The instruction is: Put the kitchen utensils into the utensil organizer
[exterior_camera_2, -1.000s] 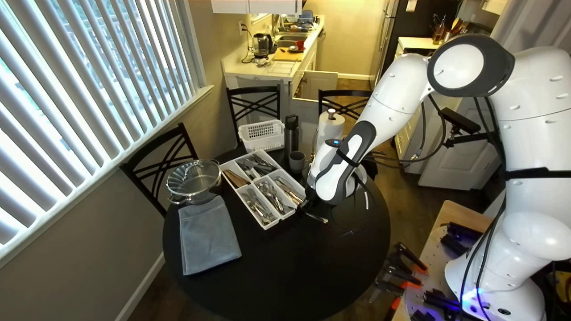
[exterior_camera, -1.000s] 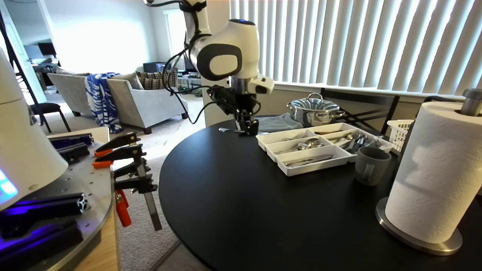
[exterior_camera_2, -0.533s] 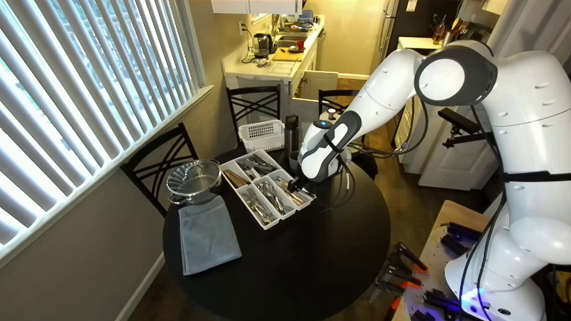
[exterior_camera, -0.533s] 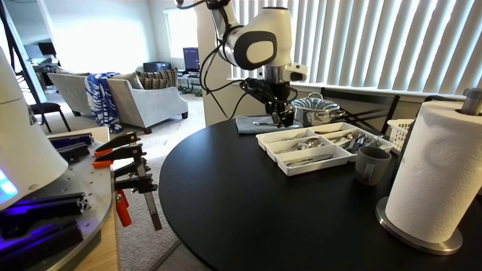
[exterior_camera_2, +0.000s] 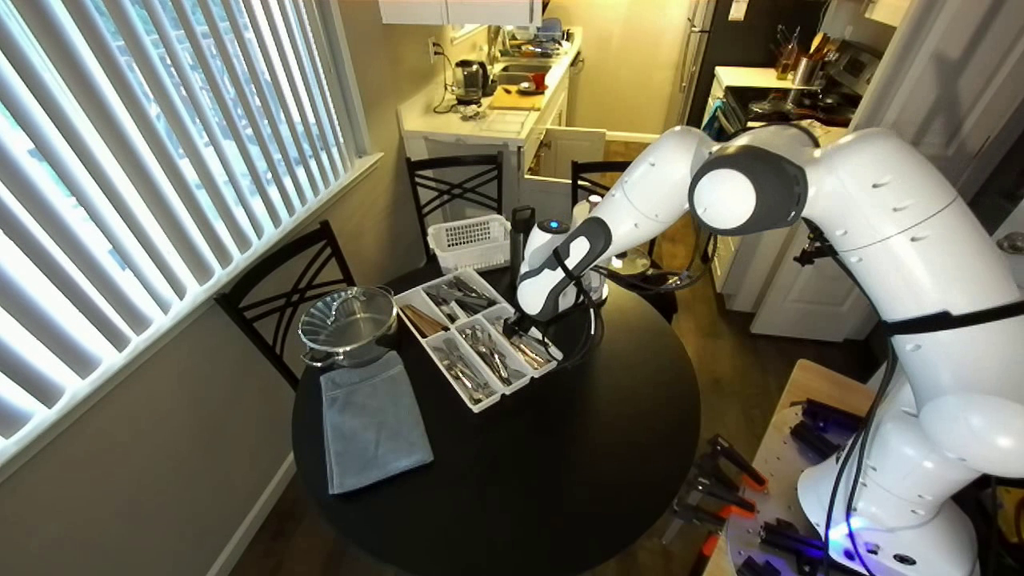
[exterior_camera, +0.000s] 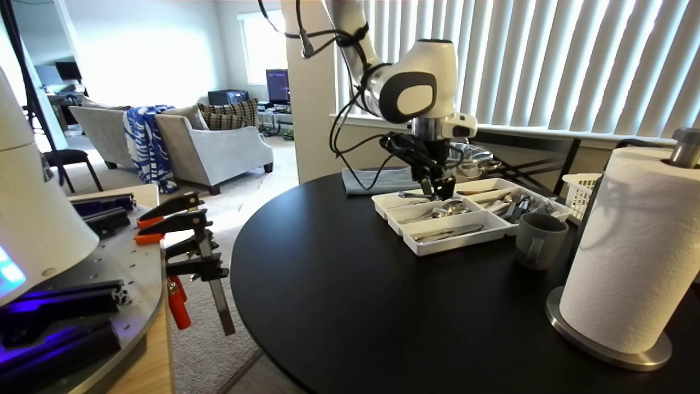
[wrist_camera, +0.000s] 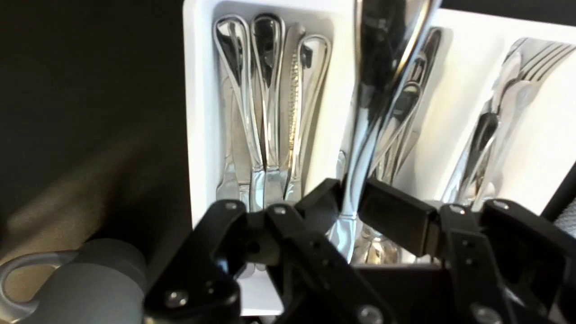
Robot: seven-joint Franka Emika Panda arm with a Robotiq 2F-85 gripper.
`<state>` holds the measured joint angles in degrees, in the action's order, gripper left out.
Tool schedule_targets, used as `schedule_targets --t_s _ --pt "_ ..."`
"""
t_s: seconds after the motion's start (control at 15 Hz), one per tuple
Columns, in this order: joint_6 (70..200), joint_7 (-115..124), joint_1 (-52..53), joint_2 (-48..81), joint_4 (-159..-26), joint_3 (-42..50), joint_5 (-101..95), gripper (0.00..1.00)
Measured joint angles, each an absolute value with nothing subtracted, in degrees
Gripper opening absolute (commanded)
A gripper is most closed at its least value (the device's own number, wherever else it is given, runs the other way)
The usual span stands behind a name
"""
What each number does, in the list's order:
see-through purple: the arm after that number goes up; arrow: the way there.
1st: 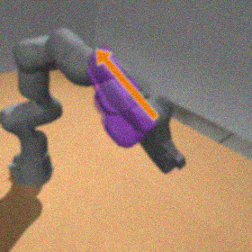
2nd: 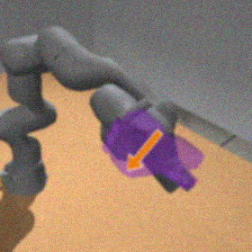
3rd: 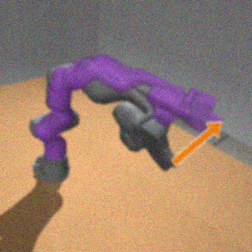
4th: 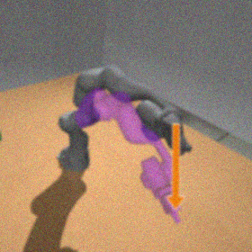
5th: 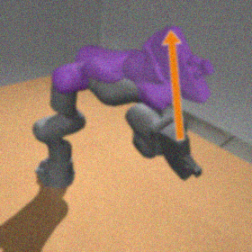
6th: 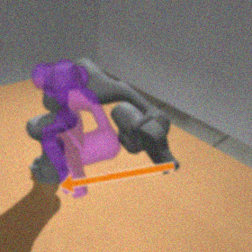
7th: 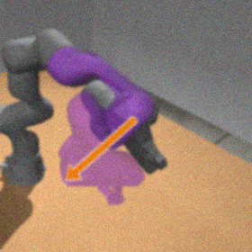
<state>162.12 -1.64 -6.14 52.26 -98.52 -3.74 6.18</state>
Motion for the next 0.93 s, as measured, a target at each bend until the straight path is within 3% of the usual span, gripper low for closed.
schedule_targets --t_s 0.47,0.53,0.73,0.93 --pt "162.11 -0.55 -5.41 60.48 -88.74 -0.85 6.18 0.05" --pt "162.11 -0.21 -5.11 61.20 -87.67 -0.45 6.18 0.45" --pt "162.10 1.30 -4.35 63.24 -84.86 0.35 6.18 0.57" --pt "162.26 2.41 -3.42 64.15 -83.73 1.16 6.18 0.77"
